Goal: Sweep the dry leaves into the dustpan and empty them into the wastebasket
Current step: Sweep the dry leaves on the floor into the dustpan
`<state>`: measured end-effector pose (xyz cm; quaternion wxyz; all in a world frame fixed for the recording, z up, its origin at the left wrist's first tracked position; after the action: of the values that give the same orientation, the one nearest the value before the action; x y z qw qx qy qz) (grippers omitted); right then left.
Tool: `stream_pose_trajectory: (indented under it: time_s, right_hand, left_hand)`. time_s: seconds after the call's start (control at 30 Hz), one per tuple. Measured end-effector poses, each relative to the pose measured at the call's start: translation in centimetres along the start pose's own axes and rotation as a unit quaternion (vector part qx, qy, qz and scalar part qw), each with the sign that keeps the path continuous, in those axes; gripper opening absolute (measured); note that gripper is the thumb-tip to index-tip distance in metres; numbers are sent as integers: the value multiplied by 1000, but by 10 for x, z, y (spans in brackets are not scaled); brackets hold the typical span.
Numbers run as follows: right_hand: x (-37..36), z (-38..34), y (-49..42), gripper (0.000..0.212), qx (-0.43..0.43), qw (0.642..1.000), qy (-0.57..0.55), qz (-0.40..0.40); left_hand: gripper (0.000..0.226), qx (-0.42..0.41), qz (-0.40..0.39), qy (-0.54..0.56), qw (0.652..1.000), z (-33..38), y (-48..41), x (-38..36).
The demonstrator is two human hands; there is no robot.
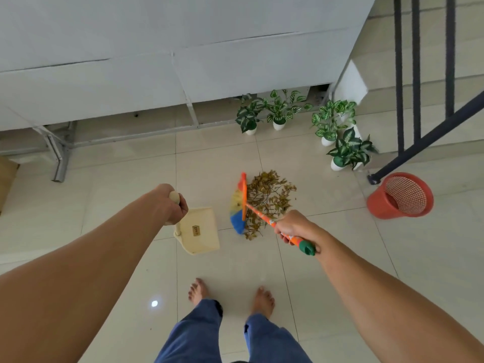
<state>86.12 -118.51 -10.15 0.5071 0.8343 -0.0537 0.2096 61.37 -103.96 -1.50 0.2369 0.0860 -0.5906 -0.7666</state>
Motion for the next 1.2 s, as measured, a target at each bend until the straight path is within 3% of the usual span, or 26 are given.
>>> stream_pose_trajectory:
  time_s: [0.2,0.43,0.7,0.9,1.0,1.2]
  right_hand:
    - [28,4,35,23,53,998,36,-28]
    - [4,7,46,15,36,983,166,-77]
    - [3,7,56,14,33,956,293,8]
    - [15,17,62,30,27,960,277,-25]
    - [14,15,64,29,21,959,279,-40]
    - [18,5,64,9,35,951,306,6]
  left_hand:
    - [9,-4,-3,3,1000,1,-1,4]
    - [10,-21,-11,-10,1000,0,8,2]
    - [12,-29,-20,-16,999,2,12,3]
    - [12,-24,-25,-17,999,-2,15,0]
    - [13,-23,-26,-19,999,-4,18,-1]
    - [13,-25,-25,-23,999,-8,22,-4]
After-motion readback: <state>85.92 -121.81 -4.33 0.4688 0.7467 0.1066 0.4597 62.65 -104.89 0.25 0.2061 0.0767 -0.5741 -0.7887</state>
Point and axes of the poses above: each hand's wrist, its own y-axis away from the middle knuckle, its own x-axis out of the back of the hand, z = x × y, the point moved 3 cm from there along -y, towards the middle knuckle, and after that the axes turned 2 degrees about -y, right-handed, at the moved point
